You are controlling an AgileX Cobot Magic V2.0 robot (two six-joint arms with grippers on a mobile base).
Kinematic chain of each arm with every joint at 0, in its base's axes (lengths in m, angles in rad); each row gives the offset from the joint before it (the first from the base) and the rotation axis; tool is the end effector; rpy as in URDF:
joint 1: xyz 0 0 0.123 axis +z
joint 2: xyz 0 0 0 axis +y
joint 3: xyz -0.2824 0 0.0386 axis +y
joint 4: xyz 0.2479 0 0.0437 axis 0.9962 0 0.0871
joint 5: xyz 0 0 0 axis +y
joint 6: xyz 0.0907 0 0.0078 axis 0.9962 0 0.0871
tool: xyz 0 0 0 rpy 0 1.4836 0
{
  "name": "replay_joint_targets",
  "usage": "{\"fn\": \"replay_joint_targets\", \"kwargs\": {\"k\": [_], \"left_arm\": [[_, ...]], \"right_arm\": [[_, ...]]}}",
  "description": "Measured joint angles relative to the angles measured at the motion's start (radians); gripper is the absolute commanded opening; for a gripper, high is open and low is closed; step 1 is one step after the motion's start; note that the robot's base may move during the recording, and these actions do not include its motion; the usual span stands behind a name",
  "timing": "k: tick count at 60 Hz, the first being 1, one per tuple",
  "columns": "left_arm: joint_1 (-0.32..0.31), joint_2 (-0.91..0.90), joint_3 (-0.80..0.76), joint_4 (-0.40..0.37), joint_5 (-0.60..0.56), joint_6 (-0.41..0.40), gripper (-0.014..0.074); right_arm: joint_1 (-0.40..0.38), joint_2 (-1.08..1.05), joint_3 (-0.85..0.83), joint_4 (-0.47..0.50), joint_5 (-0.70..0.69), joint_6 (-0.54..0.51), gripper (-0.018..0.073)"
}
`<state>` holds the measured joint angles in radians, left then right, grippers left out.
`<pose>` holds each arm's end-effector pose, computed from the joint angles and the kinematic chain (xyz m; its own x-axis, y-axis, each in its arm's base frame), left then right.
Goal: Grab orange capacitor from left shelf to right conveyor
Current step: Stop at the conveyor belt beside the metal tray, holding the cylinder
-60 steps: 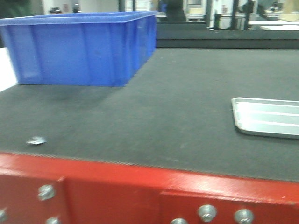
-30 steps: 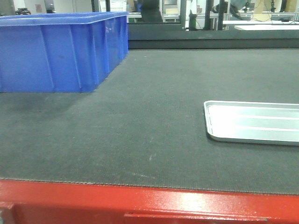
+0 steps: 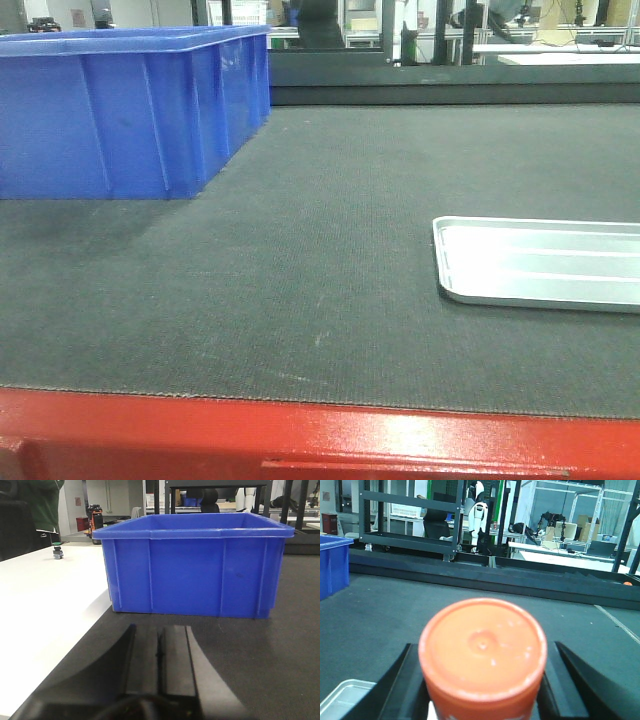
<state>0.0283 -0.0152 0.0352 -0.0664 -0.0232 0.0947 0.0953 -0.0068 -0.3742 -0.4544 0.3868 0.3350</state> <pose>0.0564 0.0017 0.2041 0.0893 0.0309 -0.9955 -0.0324 0.9991 0.0281 0.0217 -0.0131 0.3028 0.1098 -0.0784 -0.9909 0.0800 0.9943 -0.0698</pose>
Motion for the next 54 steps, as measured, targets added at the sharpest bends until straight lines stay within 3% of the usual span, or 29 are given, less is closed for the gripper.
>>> {"fn": "replay_joint_targets", "kwargs": {"k": [28,54], "left_arm": [[0.0,0.0,0.0,0.0,0.0,0.0,-0.0126],[0.0,0.0,0.0,0.0,0.0,0.0,-0.0126]], "right_arm": [[0.0,0.0,0.0,-0.002,-0.079,0.0,0.0046],[0.0,0.172,0.0,-0.008,-0.478,0.014,0.0046]]}}
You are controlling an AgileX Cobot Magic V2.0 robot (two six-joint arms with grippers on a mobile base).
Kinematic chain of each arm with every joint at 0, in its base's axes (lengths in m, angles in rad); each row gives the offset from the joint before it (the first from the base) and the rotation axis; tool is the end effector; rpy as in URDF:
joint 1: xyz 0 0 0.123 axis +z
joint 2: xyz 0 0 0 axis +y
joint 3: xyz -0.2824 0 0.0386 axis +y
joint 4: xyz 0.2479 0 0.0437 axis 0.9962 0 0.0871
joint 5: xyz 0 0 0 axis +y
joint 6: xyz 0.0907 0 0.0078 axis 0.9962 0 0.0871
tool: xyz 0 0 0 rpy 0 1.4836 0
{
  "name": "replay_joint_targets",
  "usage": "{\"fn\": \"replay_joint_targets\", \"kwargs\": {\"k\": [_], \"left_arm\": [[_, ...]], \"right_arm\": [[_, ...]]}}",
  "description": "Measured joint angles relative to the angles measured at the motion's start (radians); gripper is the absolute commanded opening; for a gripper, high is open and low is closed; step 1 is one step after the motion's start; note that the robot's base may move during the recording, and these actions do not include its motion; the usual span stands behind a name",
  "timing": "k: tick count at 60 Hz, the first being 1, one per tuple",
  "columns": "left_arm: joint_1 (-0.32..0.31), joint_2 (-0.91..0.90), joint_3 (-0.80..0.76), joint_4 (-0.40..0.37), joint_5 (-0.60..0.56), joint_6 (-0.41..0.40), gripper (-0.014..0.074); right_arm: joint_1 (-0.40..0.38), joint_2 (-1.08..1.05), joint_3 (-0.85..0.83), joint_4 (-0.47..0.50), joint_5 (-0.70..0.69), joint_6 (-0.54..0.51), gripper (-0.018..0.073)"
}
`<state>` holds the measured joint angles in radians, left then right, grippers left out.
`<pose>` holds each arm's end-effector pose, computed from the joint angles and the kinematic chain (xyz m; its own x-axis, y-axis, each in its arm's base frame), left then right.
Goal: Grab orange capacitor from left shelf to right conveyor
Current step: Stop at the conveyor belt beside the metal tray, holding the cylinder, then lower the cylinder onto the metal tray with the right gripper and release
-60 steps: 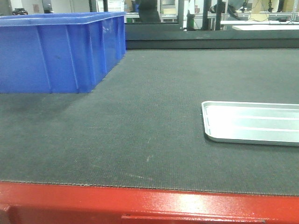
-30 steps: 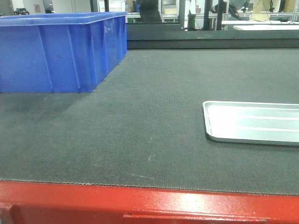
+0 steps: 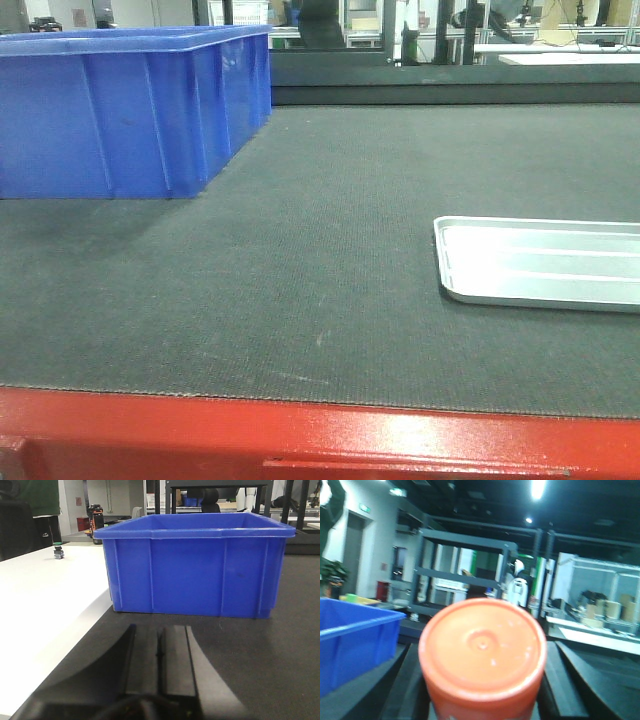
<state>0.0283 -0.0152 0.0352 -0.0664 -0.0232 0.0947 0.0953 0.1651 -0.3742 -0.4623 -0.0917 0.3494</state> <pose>0.0564 0.0017 0.2041 0.0893 0.0309 -0.9955 -0.0324 0.9991 0.0281 0.0452 0.0080 0.3352 0.3802 -0.0751 -0.9218 -0.0912 0.9888 -0.1181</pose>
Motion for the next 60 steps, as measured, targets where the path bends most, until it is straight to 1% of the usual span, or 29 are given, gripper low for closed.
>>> {"fn": "replay_joint_targets", "kwargs": {"k": [6,12,17,23,30,39,46,60], "left_arm": [[0.0,0.0,0.0,0.0,0.0,0.0,-0.0126],[0.0,0.0,0.0,0.0,0.0,0.0,-0.0126],[0.0,0.0,0.0,0.0,0.0,0.0,-0.0126],[0.0,0.0,0.0,0.0,0.0,0.0,-0.0126],[0.0,0.0,0.0,0.0,0.0,0.0,-0.0126],[0.0,0.0,0.0,0.0,0.0,0.0,-0.0126],[0.0,0.0,0.0,0.0,0.0,0.0,-0.0126],[0.0,0.0,0.0,0.0,0.0,0.0,-0.0126]], "right_arm": [[0.0,0.074,0.0,-0.002,-0.078,0.027,0.0046],[0.0,0.162,0.0,-0.002,-0.137,0.088,0.0046],[0.0,0.25,0.0,0.008,-0.153,0.14,0.0047],[0.0,0.37,-0.011,0.027,-0.157,0.168,0.0048],[0.0,0.521,-0.029,0.036,-0.18,0.175,0.0048],[0.0,0.733,-0.051,0.038,-0.283,0.175,0.0048],[0.0,0.858,-0.056,0.038,-0.349,0.173,0.0048],[0.0,1.052,-0.056,0.038,-0.378,0.12,0.0048]]}}
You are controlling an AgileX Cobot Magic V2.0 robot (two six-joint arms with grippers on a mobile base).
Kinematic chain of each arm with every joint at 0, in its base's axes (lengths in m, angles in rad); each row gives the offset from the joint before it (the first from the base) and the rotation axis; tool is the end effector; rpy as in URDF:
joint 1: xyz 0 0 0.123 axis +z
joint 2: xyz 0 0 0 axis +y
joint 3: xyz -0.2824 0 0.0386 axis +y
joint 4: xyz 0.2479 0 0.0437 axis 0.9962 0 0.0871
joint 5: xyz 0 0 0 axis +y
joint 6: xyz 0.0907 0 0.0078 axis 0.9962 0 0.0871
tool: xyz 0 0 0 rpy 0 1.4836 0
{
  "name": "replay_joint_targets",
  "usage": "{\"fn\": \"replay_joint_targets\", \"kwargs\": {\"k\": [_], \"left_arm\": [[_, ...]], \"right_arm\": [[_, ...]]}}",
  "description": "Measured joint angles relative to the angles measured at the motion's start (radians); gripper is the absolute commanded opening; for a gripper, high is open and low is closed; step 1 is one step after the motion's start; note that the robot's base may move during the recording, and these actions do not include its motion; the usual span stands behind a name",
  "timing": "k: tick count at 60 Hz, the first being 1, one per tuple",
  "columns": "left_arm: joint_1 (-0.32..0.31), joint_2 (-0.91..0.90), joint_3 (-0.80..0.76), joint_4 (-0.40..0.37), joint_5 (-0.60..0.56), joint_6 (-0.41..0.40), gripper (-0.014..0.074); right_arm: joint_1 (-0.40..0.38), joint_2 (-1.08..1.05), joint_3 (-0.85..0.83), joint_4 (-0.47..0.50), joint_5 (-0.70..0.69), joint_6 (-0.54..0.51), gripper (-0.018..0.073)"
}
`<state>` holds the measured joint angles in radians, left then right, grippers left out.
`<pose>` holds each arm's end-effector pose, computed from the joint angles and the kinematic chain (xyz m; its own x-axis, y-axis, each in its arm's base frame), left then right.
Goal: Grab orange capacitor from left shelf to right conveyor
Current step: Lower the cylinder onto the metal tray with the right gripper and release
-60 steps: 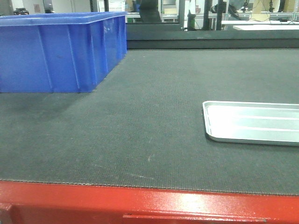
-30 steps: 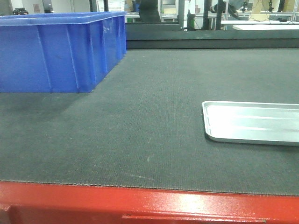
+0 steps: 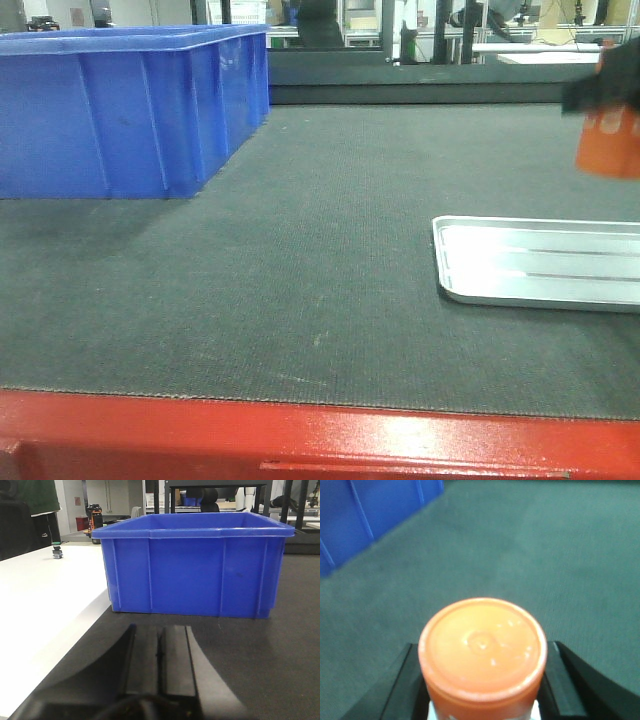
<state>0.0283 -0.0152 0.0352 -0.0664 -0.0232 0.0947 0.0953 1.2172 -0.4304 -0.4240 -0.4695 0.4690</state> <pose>0.0564 0.0017 0.2041 0.0893 0.0309 -0.9955 -0.0324 0.9991 0.0281 0.2280 0.0388 0.2329 -0.2846 0.0579 -0.9569 -0.2486 0.9596 0.1320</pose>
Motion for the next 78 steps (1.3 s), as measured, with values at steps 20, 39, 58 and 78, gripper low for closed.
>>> {"fn": "replay_joint_targets", "kwargs": {"k": [20,39,58,78], "left_arm": [[0.0,0.0,0.0,0.0,0.0,0.0,-0.0126],[0.0,0.0,0.0,0.0,0.0,0.0,-0.0126],[0.0,0.0,0.0,0.0,0.0,0.0,-0.0126],[0.0,0.0,0.0,0.0,0.0,0.0,-0.0126]], "right_arm": [[0.0,0.158,-0.008,0.0,-0.075,-0.045,0.0048],[0.0,0.235,-0.008,0.0,-0.085,-0.094,0.0323],[0.0,0.235,-0.011,0.002,-0.128,-0.105,0.0629],[0.0,0.206,-0.011,0.005,-0.195,-0.112,0.0629]]}}
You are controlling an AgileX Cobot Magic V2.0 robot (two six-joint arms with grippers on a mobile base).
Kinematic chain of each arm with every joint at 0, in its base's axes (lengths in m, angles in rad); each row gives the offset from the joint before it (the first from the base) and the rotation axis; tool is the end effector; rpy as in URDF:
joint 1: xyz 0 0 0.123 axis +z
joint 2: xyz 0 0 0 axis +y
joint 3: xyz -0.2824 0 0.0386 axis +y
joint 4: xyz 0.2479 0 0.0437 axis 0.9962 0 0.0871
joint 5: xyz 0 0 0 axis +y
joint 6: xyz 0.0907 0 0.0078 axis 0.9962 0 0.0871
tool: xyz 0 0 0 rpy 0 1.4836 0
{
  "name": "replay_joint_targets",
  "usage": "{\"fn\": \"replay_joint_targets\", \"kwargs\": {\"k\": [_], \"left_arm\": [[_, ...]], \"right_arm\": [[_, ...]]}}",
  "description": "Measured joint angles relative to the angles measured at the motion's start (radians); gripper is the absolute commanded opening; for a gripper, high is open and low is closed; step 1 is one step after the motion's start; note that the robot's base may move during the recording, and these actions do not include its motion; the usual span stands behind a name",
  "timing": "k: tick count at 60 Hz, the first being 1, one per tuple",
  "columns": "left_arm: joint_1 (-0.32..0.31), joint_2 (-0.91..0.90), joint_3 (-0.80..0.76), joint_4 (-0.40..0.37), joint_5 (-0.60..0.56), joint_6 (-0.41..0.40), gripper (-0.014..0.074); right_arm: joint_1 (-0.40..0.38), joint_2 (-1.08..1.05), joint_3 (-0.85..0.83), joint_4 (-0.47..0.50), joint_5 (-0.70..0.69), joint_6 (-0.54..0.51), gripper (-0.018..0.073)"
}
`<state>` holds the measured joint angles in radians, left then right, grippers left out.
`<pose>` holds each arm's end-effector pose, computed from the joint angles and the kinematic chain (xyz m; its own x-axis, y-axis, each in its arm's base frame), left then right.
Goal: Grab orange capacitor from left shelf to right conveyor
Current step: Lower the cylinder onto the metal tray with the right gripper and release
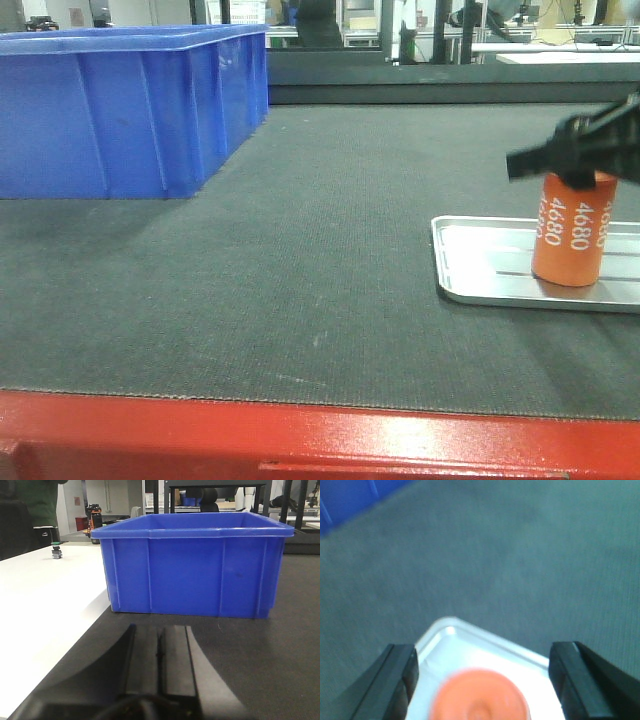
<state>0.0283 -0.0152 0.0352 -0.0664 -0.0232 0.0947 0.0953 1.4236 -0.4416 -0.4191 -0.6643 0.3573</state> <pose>0.0564 0.0017 0.2041 0.0893 0.0309 -0.9955 -0.0324 0.9991 0.0281 0.2523 0.0470 0.2022 -0.2759 -0.0070 -0.9612 -0.3271 0.9410 0.0871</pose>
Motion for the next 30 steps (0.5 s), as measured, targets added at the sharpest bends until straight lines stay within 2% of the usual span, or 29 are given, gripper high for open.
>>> {"fn": "replay_joint_targets", "kwargs": {"k": [9,16,24,30], "left_arm": [[0.0,0.0,0.0,0.0,0.0,0.0,-0.0126],[0.0,0.0,0.0,0.0,0.0,0.0,-0.0126],[0.0,0.0,0.0,0.0,0.0,0.0,-0.0126],[0.0,0.0,0.0,0.0,0.0,0.0,-0.0126]], "right_arm": [[0.0,-0.066,0.0,0.0,-0.024,0.0,0.0617],[0.0,-0.133,0.0,0.0,-0.02,0.004,0.0545],[0.0,-0.246,0.0,0.0,0.009,0.064,0.0314],[0.0,-0.34,0.0,0.0,0.068,0.079,0.0081]]}}
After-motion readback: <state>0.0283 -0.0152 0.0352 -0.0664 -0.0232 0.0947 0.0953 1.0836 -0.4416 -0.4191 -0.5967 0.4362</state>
